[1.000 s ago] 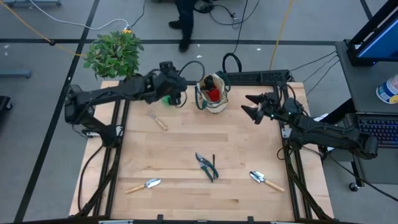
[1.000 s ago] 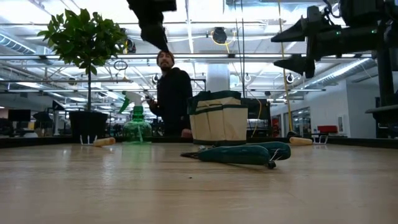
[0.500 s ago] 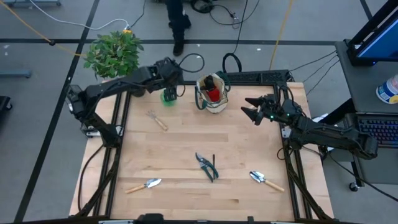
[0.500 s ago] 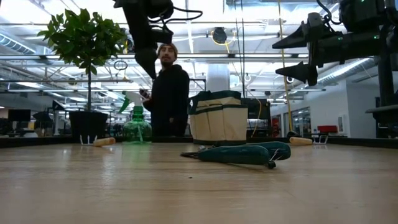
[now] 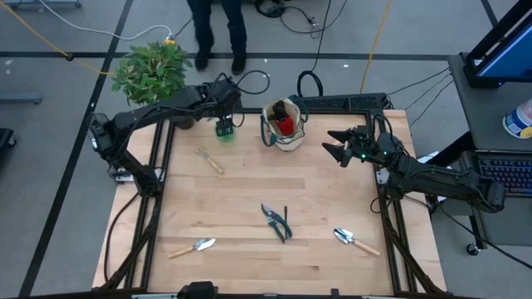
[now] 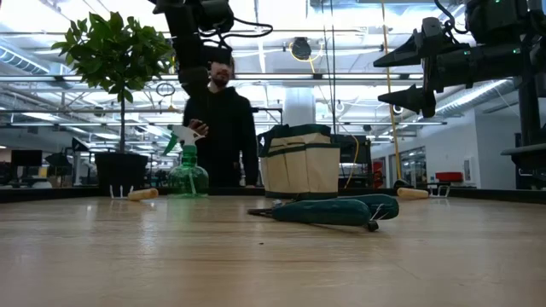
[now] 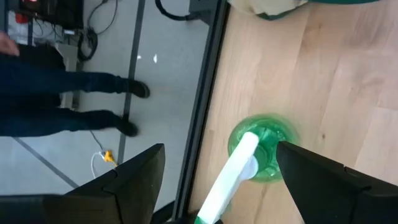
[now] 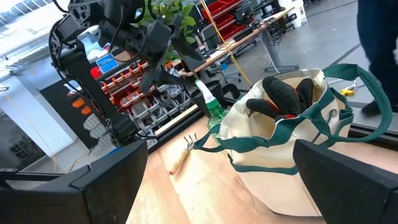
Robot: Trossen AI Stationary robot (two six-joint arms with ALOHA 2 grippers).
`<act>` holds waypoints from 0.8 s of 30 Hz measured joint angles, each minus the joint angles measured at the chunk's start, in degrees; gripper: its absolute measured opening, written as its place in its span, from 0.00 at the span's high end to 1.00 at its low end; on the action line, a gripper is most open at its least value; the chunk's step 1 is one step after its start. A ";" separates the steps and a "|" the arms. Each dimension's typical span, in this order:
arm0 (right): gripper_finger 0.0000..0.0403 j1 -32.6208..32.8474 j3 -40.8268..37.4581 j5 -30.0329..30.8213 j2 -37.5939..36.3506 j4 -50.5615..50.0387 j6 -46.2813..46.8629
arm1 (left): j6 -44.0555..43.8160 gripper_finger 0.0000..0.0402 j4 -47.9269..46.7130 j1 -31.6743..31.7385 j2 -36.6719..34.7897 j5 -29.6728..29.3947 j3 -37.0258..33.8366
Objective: Pick & Place Garden tools in Gardening bag
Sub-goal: Put the spray bottle into the gardening bag
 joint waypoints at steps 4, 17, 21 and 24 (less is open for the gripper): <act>0.02 0.00 0.00 0.00 0.00 0.00 0.02 | 0.08 0.16 -0.06 0.49 -0.02 1.41 0.00; 0.02 0.00 0.00 0.00 0.00 -0.02 0.04 | 1.70 0.02 -0.16 0.58 -0.02 7.82 0.00; 0.02 0.01 0.00 0.00 0.00 -0.02 0.04 | 2.18 0.03 -0.20 1.00 -0.02 8.81 0.00; 0.02 0.02 0.00 0.00 0.02 -0.02 0.05 | 2.23 0.03 -0.22 1.43 -0.02 8.47 0.00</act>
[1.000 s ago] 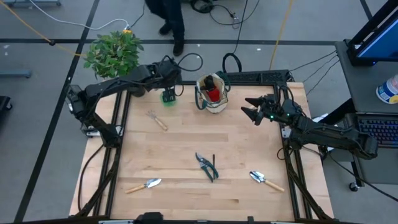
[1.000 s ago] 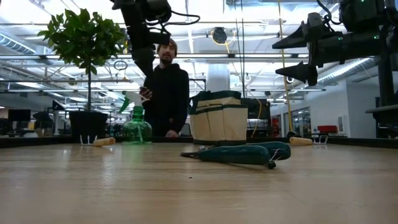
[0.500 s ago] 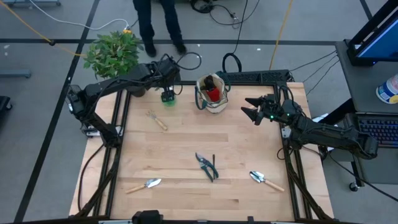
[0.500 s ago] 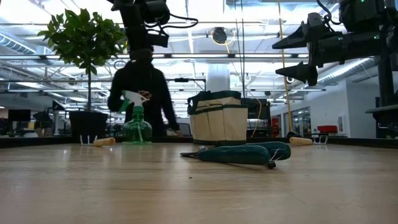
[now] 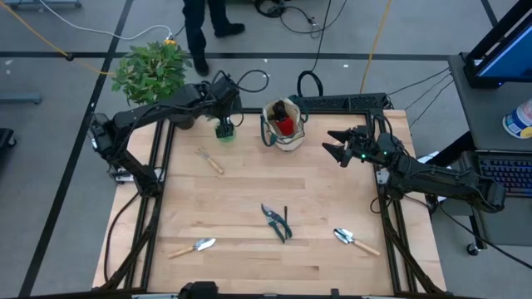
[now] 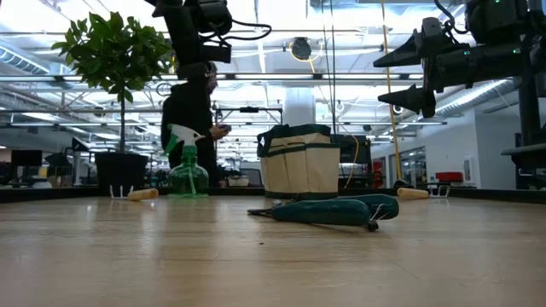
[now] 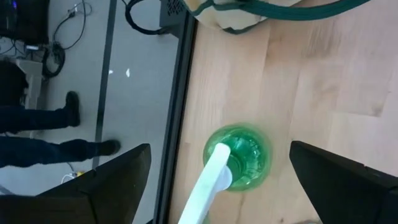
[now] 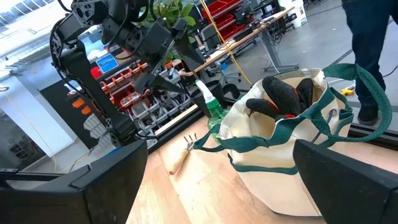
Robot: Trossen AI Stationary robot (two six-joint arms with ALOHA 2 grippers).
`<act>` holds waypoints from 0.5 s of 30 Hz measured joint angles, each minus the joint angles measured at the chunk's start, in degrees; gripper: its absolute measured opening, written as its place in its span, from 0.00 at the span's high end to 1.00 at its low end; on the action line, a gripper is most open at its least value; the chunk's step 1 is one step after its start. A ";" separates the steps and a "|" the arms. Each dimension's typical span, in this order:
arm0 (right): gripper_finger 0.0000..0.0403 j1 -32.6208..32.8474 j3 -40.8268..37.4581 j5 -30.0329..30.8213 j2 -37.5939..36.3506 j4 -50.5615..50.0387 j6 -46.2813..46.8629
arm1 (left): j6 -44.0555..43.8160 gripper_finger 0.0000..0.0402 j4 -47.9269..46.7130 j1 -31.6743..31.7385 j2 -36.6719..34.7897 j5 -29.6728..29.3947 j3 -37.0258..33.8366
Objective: Pick & Place Garden tools in Gardening bag
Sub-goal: Put the spray bottle into the gardening bag
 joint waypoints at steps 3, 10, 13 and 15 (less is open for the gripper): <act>0.02 -0.02 0.00 0.00 0.00 -0.02 0.02 | 0.95 0.04 -0.90 0.28 0.00 -0.02 0.00; 0.02 0.00 0.00 0.00 0.00 0.00 0.00 | 2.50 0.02 -6.93 0.26 0.00 -3.94 -0.02; 0.02 -0.01 0.00 0.00 0.00 -0.01 -0.08 | 4.69 0.01 -6.77 0.28 0.00 -4.62 -0.02; 0.02 0.00 0.00 0.00 0.00 0.00 -0.10 | 6.15 0.01 -6.74 0.28 0.00 -5.01 -0.02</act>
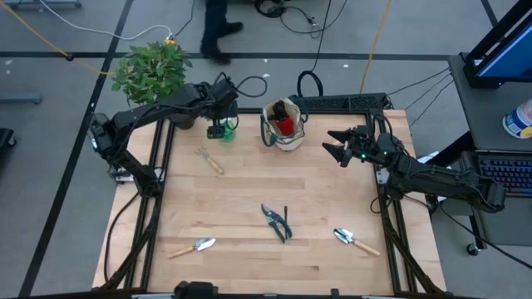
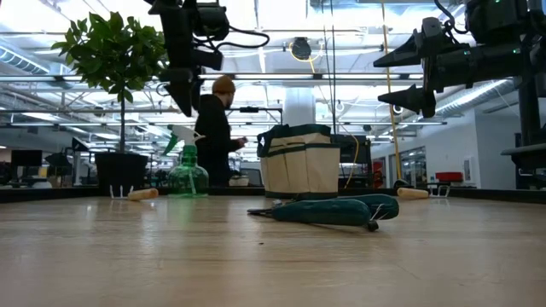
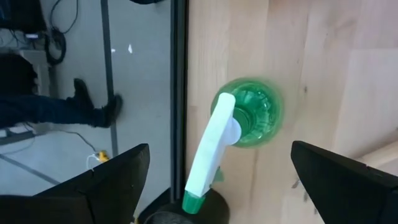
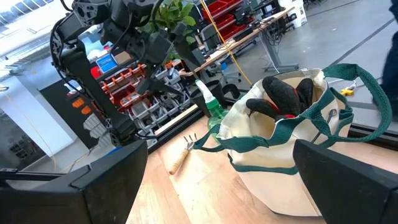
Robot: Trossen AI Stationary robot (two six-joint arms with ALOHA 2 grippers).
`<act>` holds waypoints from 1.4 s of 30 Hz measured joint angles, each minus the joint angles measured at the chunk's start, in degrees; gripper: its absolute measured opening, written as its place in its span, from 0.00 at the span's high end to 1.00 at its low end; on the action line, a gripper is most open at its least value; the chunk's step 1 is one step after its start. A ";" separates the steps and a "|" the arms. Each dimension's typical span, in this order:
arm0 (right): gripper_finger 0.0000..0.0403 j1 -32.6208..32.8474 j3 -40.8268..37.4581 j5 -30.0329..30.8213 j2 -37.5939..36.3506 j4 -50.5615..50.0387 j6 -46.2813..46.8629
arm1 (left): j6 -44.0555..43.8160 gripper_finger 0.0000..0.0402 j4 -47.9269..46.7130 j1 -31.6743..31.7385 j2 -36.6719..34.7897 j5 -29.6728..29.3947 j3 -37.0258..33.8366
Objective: Pick & Place Garden tools in Gardening bag
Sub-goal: Put the spray bottle into the gardening bag
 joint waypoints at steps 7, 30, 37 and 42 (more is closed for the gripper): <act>0.02 -0.01 0.00 0.00 0.00 -0.01 -0.10 | 0.92 0.01 1.57 0.25 0.94 -0.85 0.00; 0.02 -0.04 0.02 -6.01 0.00 -0.02 0.49 | -2.53 0.01 0.73 1.86 10.56 -4.02 -0.07; 0.02 -0.04 0.02 -6.01 0.00 -0.02 0.51 | -2.51 0.01 0.74 1.81 11.23 -4.04 -0.04; 0.02 -0.04 0.02 -6.01 0.00 -0.02 0.53 | -2.31 0.02 -0.32 1.86 11.23 -4.04 -0.04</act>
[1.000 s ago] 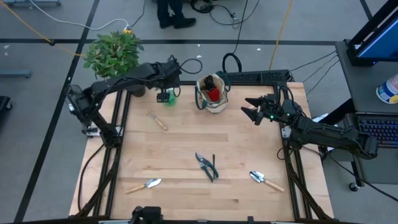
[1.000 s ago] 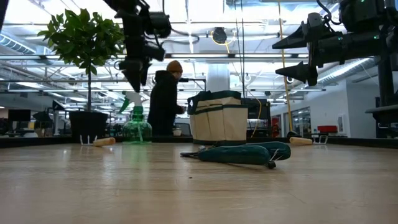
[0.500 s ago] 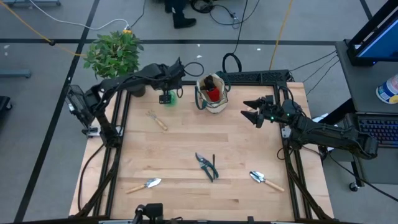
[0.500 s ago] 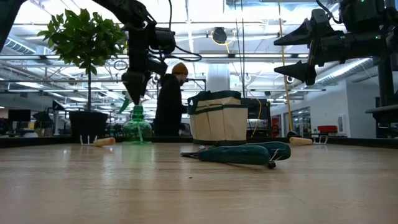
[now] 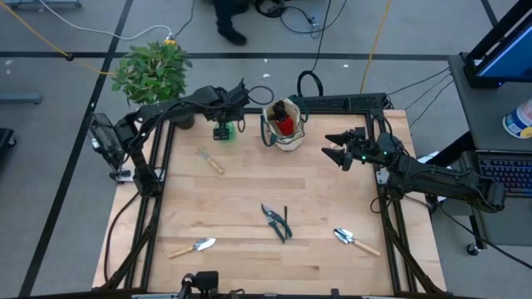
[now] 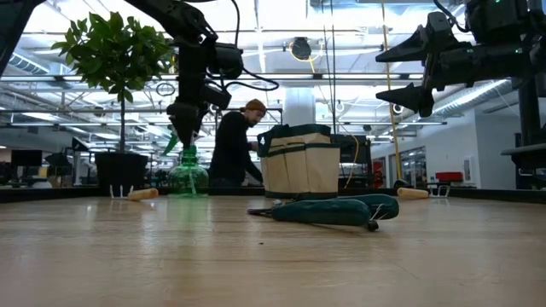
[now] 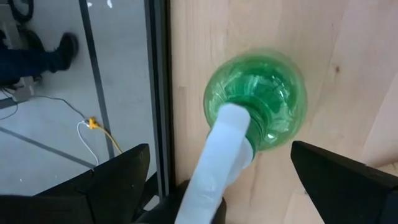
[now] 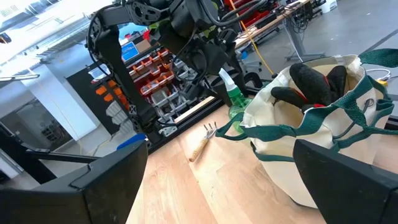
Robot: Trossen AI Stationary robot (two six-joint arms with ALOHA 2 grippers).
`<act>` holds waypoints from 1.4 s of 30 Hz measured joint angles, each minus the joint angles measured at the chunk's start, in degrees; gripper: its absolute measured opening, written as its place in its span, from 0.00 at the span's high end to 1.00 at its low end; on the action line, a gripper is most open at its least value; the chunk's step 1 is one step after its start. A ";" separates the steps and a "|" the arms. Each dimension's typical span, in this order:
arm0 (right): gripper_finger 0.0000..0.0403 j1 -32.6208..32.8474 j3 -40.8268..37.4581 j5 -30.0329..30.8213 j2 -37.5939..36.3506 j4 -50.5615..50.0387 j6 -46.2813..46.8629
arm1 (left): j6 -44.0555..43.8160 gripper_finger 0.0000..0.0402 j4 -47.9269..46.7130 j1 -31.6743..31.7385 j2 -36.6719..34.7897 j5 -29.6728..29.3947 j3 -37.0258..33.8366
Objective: Pick & Place Garden tools in Gardening bag
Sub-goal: Put the spray bottle into the gardening bag
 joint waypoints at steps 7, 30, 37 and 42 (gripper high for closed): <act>0.02 0.00 0.00 0.00 0.00 0.00 0.03 | 0.61 0.19 -0.31 0.34 0.00 0.06 0.00; 0.02 -0.01 0.02 0.00 0.00 0.01 1.80 | -0.66 0.64 0.16 1.75 -0.15 0.19 0.07; 0.02 -0.01 0.02 0.00 -0.01 0.02 2.12 | -1.40 0.75 0.17 1.73 -0.31 -0.09 0.15; 0.02 -0.02 0.02 0.00 0.00 0.01 2.14 | -2.47 0.78 0.13 1.67 -0.31 -0.25 0.17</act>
